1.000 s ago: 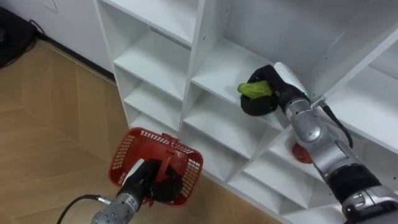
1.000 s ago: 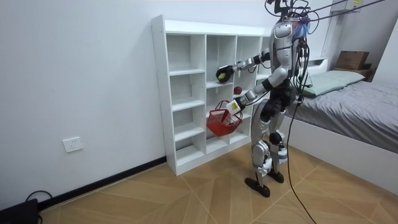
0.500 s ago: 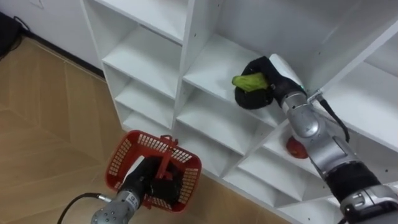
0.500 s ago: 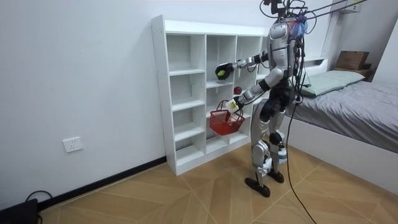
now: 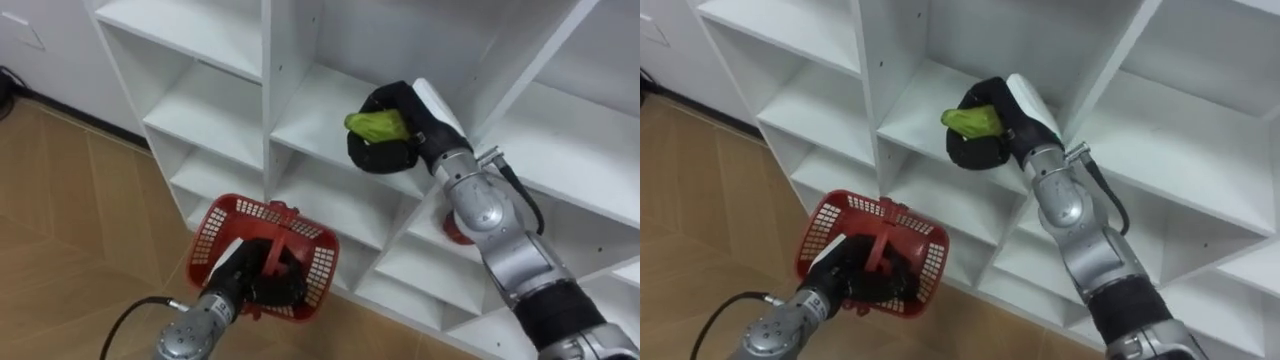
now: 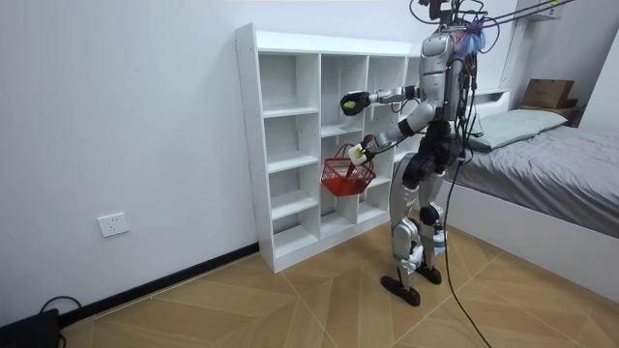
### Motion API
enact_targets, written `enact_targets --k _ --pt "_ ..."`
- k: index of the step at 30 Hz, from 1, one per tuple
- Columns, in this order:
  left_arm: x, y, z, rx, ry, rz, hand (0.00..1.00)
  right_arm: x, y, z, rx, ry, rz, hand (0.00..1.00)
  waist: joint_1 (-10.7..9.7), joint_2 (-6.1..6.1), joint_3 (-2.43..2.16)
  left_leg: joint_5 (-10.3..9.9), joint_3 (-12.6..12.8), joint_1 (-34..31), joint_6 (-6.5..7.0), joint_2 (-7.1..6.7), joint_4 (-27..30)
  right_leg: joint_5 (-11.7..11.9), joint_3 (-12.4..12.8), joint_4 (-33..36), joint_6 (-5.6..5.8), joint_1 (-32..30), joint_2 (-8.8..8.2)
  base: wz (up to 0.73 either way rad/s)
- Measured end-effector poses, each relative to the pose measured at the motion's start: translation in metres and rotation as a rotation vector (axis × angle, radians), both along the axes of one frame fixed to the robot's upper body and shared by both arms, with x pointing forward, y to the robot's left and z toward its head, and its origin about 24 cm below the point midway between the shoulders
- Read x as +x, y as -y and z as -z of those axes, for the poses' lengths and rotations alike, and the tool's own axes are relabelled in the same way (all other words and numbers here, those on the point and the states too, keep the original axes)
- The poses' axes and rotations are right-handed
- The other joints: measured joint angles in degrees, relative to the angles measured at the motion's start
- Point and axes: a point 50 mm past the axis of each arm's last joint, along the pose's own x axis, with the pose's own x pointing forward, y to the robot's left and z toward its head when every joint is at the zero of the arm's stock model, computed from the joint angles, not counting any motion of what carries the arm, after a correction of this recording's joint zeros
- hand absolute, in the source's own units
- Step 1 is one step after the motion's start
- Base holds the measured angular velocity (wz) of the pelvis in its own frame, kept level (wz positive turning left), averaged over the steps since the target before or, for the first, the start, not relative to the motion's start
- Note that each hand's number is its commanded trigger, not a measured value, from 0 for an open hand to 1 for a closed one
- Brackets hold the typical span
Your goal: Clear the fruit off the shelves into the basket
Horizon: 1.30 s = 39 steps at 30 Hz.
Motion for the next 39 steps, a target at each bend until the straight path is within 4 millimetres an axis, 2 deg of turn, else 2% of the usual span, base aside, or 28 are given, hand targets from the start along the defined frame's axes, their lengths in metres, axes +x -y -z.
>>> enact_targets --k 3,7,12,14,17,19,25,30,32,36,39 --pt "0.0 0.005 -0.002 -0.009 0.012 0.016 1.0 -0.013 -0.002 0.002 0.054 0.005 -0.013 1.0 -0.6 0.08 -0.04 -0.01 0.53 0.9 0.02 0.01 -0.29 0.0 0.29 -0.04 0.01 0.63 0.22 -0.07" --pt "0.003 0.007 -0.008 -0.017 0.045 0.024 1.0 -0.018 -0.006 0.005 0.081 0.006 -0.026 1.0 -1.58 0.26 -0.07 -0.01 0.87 1.55 0.03 0.01 -0.58 0.01 0.27 -0.07 0.03 1.08 0.21 -0.03" --pt "0.001 0.008 -0.008 -0.03 0.048 0.021 1.0 -0.027 -0.008 0.007 0.12 0.002 -0.033 1.0 -2.4 1.41 0.0 -0.03 1.07 3.47 0.06 0.04 -1.24 0.0 0.32 -0.21 0.06 2.57 0.13 -0.01" --pt "-0.003 0.008 -0.006 -0.045 0.037 0.016 1.0 -0.036 -0.011 0.007 0.177 -0.001 -0.04 1.0 -3.35 2.26 -0.33 -0.03 1.25 4.27 0.06 0.04 -1.47 -0.03 0.4 -0.21 0.11 3.29 0.14 -0.04" --pt "-0.005 0.011 -0.004 -0.056 0.028 0.015 1.0 -0.043 -0.014 0.007 0.228 -0.008 -0.055 1.0 -3.76 2.97 -0.44 -0.01 2.04 5.66 0.08 0.02 -2.33 -0.05 1.67 -0.21 0.15 3.91 0.29 -0.14" --pt "-0.007 0.013 -0.003 -0.063 0.026 0.009 1.0 -0.046 -0.015 0.007 0.231 -0.012 -0.068 1.0 -3.9 3.05 -0.5 0.02 2.57 6.27 0.11 0.01 -2.56 -0.05 1.95 -0.21 0.15 4.24 0.38 -0.16" --pt "-0.01 0.018 -0.002 -0.066 0.02 0.014 1.0 -0.056 -0.008 0.018 0.276 -0.066 -0.039 1.0 -6.27 3.28 -0.61 0.01 3.82 8.36 0.12 0.02 -3.3 -0.05 3.53 -0.24 0.15 5.42 0.56 -0.14" --pt "-0.01 0.022 -0.002 -0.08 0.023 0.011 1.0 -0.061 -0.006 0.024 0.291 -0.093 -0.027 1.0 -7.35 4.44 -1.24 0.01 5.51 10.37 0.14 0.29 -4.5 -0.05 5.6 -0.26 0.15 5.93 0.93 -0.23" --pt "-0.01 0.024 -0.004 -0.092 0.028 0.015 1.0 -0.062 -0.006 0.025 0.313 -0.102 -0.023 1.0 -7.76 4.71 -1.17 0.01 6.12 11.74 0.13 0.39 -5.25 -0.05 6.49 -0.58 0.14 6.78 1.03 -0.16" --pt "-0.01 0.027 -0.004 -0.103 0.032 0.027 1.0 -0.066 -0.004 0.03 0.326 -0.123 -0.014 1.0 -8.06 4.76 -1.14 -0.01 6.17 13.01 0.11 0.36 -5.96 -0.11 6.84 -1.54 0.22 7.75 1.16 -0.01" --pt "-0.011 0.03 -0.004 -0.103 0.031 0.042 1.0 -0.071 -0.003 0.036 0.403 -0.165 0.007 1.0 -8.09 4.91 -1.04 -0.02 6.44 13.39 0.12 0.41 -6.48 -0.12 6.86 -1.91 0.26 7.96 1.19 -0.02"
